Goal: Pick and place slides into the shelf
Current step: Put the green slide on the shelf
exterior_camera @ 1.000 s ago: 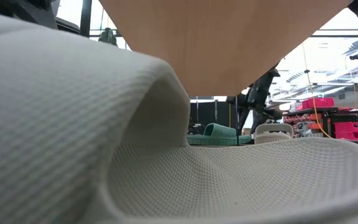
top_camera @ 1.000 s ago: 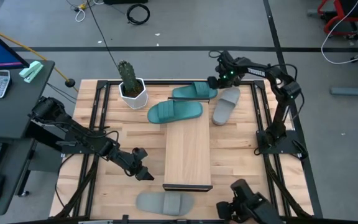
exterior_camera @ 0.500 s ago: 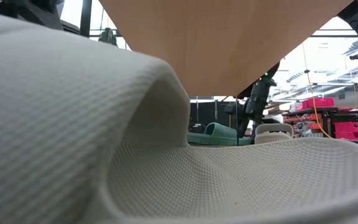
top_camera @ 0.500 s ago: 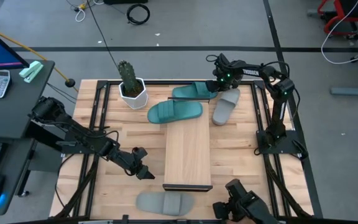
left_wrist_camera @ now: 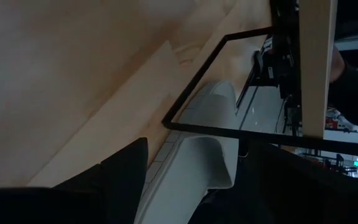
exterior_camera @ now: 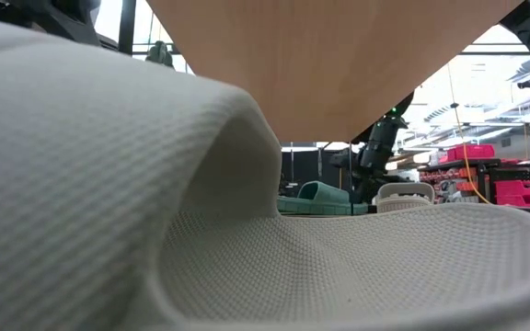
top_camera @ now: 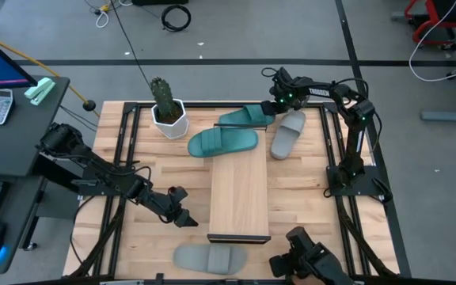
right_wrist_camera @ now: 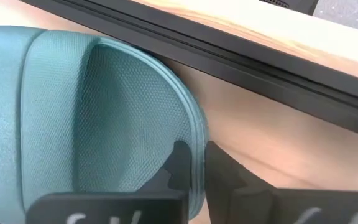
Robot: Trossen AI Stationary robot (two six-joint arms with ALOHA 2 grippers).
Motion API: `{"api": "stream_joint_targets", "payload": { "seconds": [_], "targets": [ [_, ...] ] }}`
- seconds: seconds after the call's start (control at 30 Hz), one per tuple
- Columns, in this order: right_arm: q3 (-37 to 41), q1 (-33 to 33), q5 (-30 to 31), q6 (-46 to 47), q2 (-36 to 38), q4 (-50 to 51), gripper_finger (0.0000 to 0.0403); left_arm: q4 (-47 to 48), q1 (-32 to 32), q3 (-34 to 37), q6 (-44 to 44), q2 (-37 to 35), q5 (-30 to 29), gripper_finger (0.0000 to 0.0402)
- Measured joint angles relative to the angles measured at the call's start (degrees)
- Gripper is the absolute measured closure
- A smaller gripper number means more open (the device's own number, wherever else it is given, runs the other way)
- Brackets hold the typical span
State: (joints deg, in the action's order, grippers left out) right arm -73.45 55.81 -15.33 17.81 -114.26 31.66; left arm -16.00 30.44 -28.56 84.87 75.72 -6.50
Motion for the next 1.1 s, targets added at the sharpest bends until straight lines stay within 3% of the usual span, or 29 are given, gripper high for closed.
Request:
{"api": "stream_joint_targets", "payload": {
  "seconds": [0.3, 1.1],
  "targets": [
    [0.0, -0.1, -0.2, -1.4, 2.6, -0.5, 0.0379, 0.0, 0.0, 0.0, 0.0, 0.0, -0.3, 0.0120],
    [0.0, 3.1, -3.5, -0.9, 31.0, -0.1, 0.0380, 0.4, 0.0, 0.0, -3.4, 0.0, -1.3, 0.0120]
  ]
}}
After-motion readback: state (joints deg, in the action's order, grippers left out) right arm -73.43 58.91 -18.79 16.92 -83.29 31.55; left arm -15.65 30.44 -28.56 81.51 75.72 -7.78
